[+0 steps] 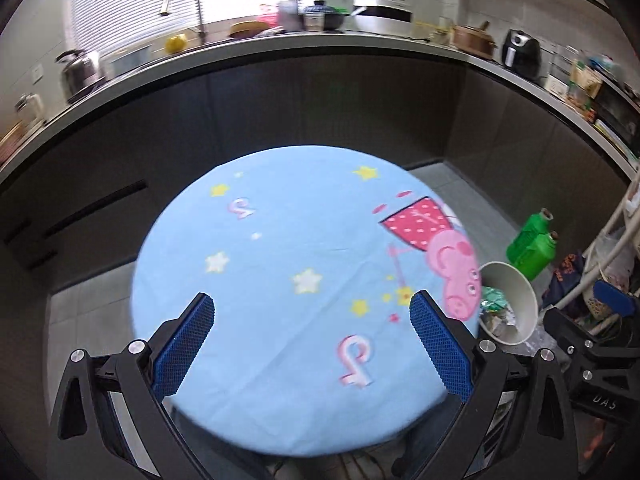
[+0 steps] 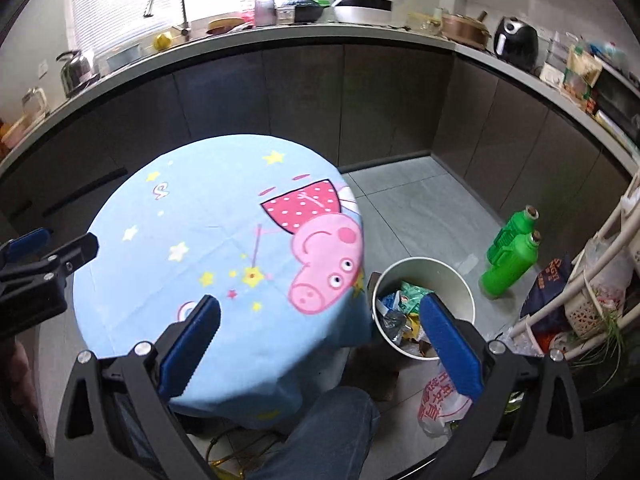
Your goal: Collect trash
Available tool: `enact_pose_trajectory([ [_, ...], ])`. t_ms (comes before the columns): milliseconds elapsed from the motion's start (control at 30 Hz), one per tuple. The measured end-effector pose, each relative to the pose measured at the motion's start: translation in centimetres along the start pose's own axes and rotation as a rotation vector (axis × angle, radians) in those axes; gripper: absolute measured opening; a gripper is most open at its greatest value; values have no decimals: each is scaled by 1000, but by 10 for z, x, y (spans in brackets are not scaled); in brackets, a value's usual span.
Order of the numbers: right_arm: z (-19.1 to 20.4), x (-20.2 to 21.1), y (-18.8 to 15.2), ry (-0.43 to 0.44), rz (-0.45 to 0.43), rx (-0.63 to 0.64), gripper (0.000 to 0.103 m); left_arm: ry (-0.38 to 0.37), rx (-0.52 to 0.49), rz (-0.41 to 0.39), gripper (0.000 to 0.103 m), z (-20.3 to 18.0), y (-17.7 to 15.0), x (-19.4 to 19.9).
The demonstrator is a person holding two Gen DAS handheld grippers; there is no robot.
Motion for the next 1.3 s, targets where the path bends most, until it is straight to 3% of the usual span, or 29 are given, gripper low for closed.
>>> enact_pose_trajectory([
  [233,51,13,4,-5,-24,59,100,106,97,-16,95,70,-20,26],
  [467,90,22,7,14,-37,129,100,133,151,-27,95,99,-29,43],
  [1300,94,29,10,14,-48,129,100,125,148,-31,95,94,-28,43],
])
Point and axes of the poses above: each gripper's, at about its wrist camera, not at the fingertips, and x roughly against the way its jaws point, z to its left, y to its top, the point moved 5 cm from there along -x, roughly the way its jaws point
